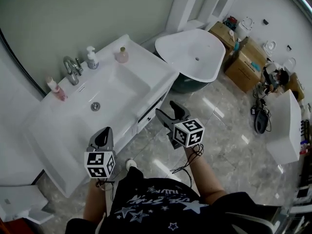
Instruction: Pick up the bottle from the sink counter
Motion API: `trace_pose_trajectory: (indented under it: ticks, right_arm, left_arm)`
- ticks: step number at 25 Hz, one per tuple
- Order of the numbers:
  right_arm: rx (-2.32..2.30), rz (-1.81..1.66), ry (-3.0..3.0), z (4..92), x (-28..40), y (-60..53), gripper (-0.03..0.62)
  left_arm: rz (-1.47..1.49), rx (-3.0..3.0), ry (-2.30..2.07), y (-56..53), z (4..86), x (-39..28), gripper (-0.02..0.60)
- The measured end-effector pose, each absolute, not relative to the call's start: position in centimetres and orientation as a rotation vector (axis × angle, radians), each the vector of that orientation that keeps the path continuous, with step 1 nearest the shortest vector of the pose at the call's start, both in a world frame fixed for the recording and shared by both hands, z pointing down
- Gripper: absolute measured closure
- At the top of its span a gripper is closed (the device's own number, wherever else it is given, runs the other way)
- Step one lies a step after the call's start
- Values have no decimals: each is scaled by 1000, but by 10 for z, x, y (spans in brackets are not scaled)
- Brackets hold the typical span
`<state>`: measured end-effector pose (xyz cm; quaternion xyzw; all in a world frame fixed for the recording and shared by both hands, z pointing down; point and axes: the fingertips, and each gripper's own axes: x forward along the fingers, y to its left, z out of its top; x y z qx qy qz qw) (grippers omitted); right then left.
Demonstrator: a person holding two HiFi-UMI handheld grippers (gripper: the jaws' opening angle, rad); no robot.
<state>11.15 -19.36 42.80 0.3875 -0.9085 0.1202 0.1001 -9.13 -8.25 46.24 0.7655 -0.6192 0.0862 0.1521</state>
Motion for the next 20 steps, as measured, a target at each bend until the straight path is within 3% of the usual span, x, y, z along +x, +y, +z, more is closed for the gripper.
trace_pose_trajectory:
  ticks: [9,20]
  right_arm:
    - [1117,323,-2693,423,41,-275,289]
    - [985,347,-2723,441,4,-361,294]
  left_arm:
    - [187,2143,-1836,-150,465,-155,561]
    - [211,1978,-1940,-186,477,-179,562]
